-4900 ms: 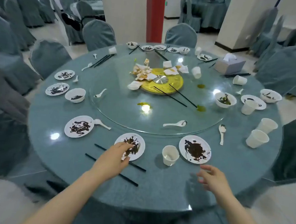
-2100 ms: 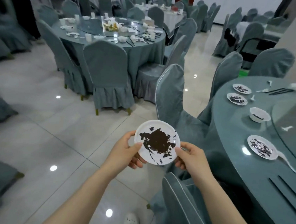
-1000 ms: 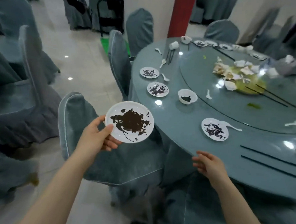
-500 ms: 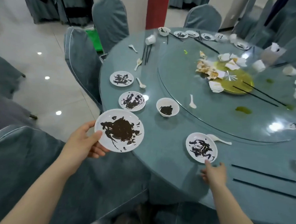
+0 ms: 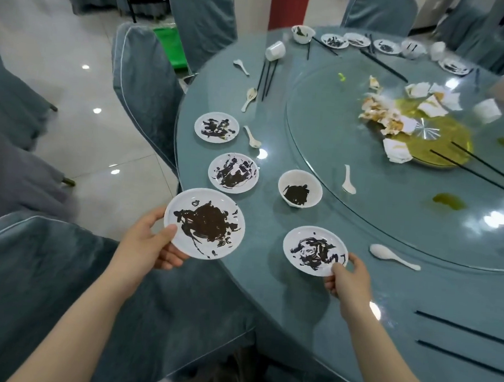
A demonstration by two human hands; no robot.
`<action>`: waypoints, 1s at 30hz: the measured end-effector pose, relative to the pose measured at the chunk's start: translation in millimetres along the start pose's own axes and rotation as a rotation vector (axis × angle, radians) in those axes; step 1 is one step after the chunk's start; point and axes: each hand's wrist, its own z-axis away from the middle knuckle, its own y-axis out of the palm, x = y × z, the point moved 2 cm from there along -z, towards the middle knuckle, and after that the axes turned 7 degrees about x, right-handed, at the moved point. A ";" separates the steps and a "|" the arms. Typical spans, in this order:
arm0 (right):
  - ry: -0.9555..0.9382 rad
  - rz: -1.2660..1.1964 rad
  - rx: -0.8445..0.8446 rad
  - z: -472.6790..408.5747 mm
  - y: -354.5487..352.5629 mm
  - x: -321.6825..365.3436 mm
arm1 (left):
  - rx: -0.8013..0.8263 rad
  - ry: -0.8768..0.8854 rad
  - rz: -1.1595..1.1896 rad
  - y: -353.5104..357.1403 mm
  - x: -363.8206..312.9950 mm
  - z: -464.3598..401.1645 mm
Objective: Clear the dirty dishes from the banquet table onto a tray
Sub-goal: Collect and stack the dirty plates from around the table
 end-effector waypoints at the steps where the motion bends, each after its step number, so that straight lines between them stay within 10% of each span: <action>1: -0.020 -0.024 0.016 4.7 5.6 8.4 | -0.001 0.002 0.005 -3.1 1.6 1.3; 30: -0.565 0.196 0.682 425.8 346.4 42.5 | -0.037 0.160 0.269 -311.5 51.2 247.1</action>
